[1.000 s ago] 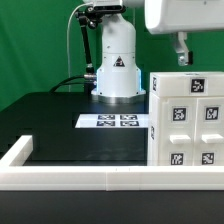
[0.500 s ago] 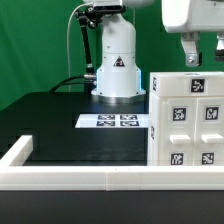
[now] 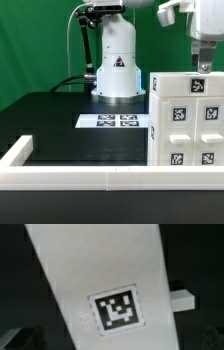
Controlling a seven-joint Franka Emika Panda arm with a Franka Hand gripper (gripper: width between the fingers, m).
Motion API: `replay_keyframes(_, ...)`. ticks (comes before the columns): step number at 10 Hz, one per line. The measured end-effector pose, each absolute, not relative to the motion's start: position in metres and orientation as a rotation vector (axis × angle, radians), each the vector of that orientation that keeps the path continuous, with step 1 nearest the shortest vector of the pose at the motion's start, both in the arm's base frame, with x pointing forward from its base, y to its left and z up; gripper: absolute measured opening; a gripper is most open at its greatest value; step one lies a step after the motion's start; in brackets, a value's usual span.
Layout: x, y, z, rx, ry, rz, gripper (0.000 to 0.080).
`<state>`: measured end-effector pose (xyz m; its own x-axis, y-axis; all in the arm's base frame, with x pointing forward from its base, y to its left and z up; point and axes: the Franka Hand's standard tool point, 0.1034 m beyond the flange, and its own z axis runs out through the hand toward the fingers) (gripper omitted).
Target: Assemble cabinet
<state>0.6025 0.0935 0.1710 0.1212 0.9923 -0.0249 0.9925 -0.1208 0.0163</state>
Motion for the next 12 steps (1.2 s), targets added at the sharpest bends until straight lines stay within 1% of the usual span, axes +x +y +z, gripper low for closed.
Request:
replay_keyframes(3, 0.603, 0.084, 0.167, 2.176, 2.213, -0.022, 0.0796)
replay_keyframes(6, 0.603, 0.074, 0.155, 2.206, 2.185, -0.034, 0.0796)
replay_keyframes(8, 0.603, 0.072, 0.153, 2.220, 2.172, -0.038, 0.0796)
replay_keyframes(9, 0.603, 0.071, 0.153, 2.233, 2.159, -0.038, 0.0660)
replay_keyframes(10, 0.603, 0.070, 0.153, 2.257, 2.133, -0.038, 0.0660)
replay_keyframes(11, 0.603, 0.070, 0.153, 2.276, 2.112, -0.037, 0.0558)
replay_keyframes(12, 0.603, 0.070, 0.153, 2.289, 2.098, -0.037, 0.0559)
